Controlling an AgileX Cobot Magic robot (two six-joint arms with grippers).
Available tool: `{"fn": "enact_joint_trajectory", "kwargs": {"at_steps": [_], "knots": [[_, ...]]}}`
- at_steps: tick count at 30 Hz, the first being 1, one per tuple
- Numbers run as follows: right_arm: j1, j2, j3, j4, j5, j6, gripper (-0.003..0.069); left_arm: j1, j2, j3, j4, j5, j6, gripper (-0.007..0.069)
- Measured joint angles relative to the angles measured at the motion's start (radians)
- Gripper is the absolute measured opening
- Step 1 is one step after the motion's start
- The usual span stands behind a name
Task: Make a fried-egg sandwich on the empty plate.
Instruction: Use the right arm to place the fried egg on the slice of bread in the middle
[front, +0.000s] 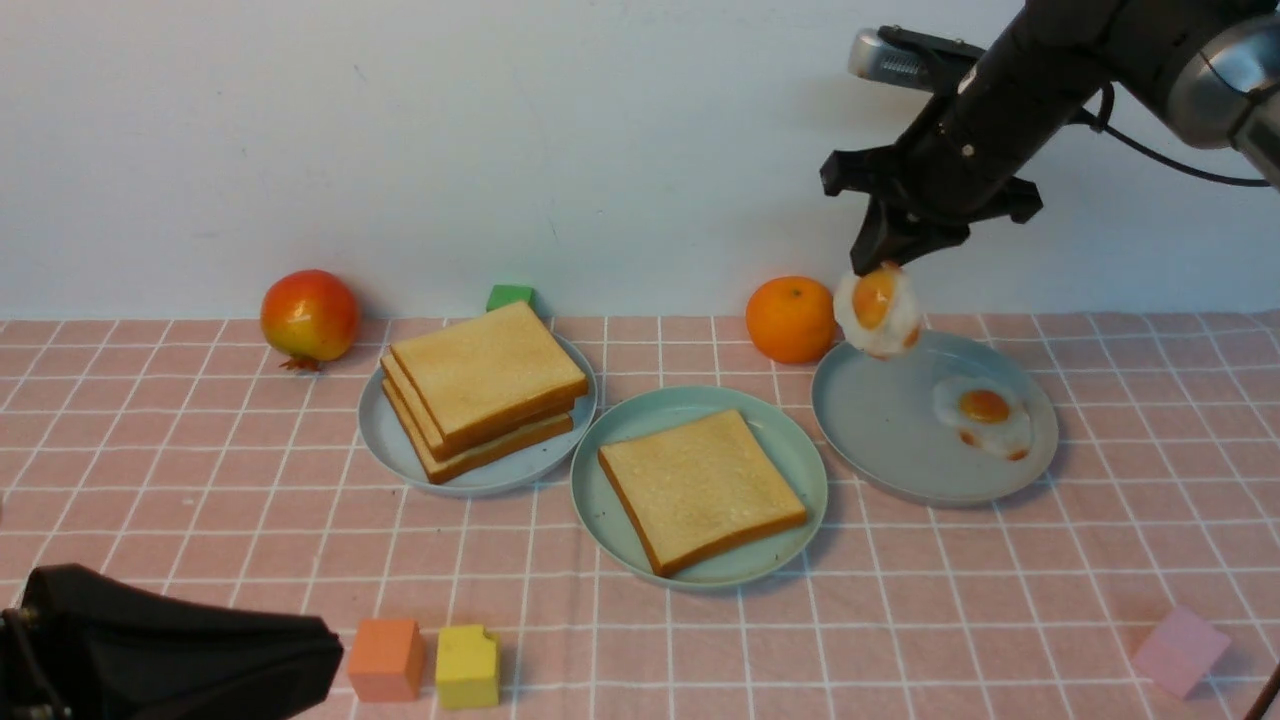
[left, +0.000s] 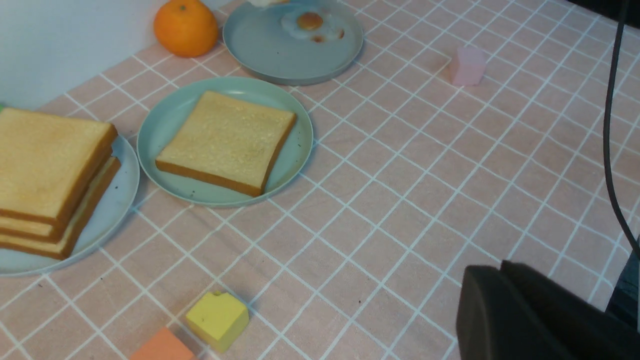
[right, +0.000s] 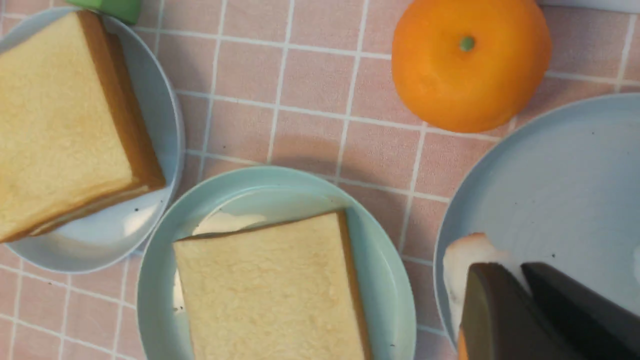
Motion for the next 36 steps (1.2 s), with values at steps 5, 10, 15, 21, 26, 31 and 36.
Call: {"fn": "enact_joint_trajectory", "kwargs": {"at_steps": [5, 10, 15, 21, 26, 31, 36], "knots": [[-0.007, 0.002, 0.003, -0.001, 0.005, -0.001, 0.0071, 0.000, 0.000, 0.000, 0.011, 0.018, 0.000, 0.0058], [0.032, -0.010, 0.066, 0.171, -0.007, -0.065, 0.0071, 0.000, 0.000, 0.000, 0.039, 0.021, 0.000, 0.0058], [0.138, -0.053, 0.237, 0.233, -0.003, -0.136, 0.0071, 0.000, 0.000, 0.000, 0.045, 0.021, -0.001, 0.0058], [0.184, -0.058, 0.319, 0.324, -0.024, -0.177, 0.0071, 0.000, 0.000, 0.000, 0.065, 0.020, -0.001, 0.0062], [0.182, -0.030, 0.322, 0.398, -0.128, -0.195, 0.0071, 0.000, 0.000, 0.000, 0.075, 0.020, -0.001, 0.0063], [0.181, 0.024, 0.322, 0.405, -0.163, -0.195, 0.0071, 0.000, 0.000, 0.000, 0.075, 0.020, -0.001, 0.0066], [0.173, 0.060, 0.323, 0.390, -0.168, -0.176, 0.0071, 0.000, 0.000, 0.000, 0.068, 0.020, -0.001, 0.0066]]}}
